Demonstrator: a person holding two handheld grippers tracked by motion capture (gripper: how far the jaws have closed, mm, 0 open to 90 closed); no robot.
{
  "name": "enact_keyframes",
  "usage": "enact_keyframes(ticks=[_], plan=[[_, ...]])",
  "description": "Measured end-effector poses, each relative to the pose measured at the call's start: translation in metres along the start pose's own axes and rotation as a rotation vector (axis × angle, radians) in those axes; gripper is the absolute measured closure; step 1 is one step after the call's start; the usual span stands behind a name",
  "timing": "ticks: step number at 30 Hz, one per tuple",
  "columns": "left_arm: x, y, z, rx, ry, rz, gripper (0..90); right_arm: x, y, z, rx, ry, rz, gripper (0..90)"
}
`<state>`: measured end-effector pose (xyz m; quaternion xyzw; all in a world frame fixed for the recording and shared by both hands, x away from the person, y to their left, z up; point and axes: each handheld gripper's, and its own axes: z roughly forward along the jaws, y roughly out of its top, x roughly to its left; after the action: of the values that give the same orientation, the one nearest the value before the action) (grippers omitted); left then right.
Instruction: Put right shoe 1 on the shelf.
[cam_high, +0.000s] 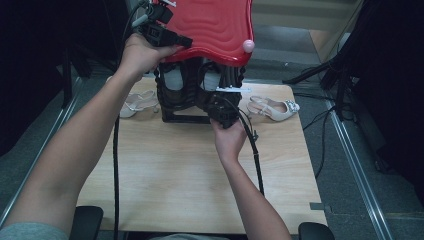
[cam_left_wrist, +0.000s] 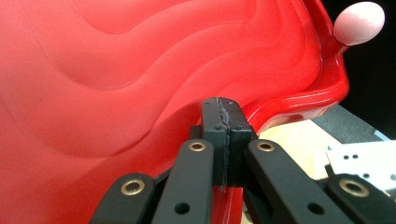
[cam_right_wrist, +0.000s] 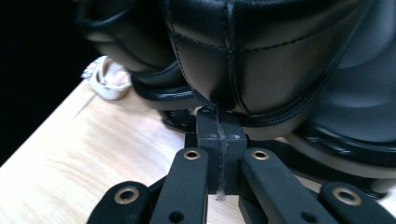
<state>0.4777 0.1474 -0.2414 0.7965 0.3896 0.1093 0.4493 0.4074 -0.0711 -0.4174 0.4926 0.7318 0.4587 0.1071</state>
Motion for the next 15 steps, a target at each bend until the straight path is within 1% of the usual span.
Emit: enact_keyframes(ticks=[1,5,7,9,12,14,15], plan=[[0.0,0.0,0.0,-0.001,-0.001,0.001,90.0,-0.002,0.0,0.0,0.003,-0.004,0.003,90.0],[0.0,-0.001,-0.001,-0.004,0.001,0.0,90.0,-0.015,0.001,-0.001,0.013,-0.047,0.013,90.0],[0.0,-0.001,-0.001,-0.002,0.002,0.004,90.0,-0.019,0.002,-0.003,0.008,-0.052,0.022,90.0],[0.0,-0.001,-0.001,-0.001,0.005,0.008,90.0,-0.023,0.004,-0.004,0.004,-0.072,0.025,90.0],[0.0,-0.001,-0.001,-0.004,0.005,0.003,90.0,-0.029,0.005,-0.005,-0.003,-0.075,0.033,90.0],[0.0,-0.001,-0.001,-0.002,0.005,0.007,90.0,-0.03,0.006,-0.005,-0.005,-0.083,0.026,90.0],[0.0,-0.001,-0.001,-0.002,0.004,0.007,90.0,-0.03,0.007,-0.005,-0.004,-0.095,0.022,90.0]])
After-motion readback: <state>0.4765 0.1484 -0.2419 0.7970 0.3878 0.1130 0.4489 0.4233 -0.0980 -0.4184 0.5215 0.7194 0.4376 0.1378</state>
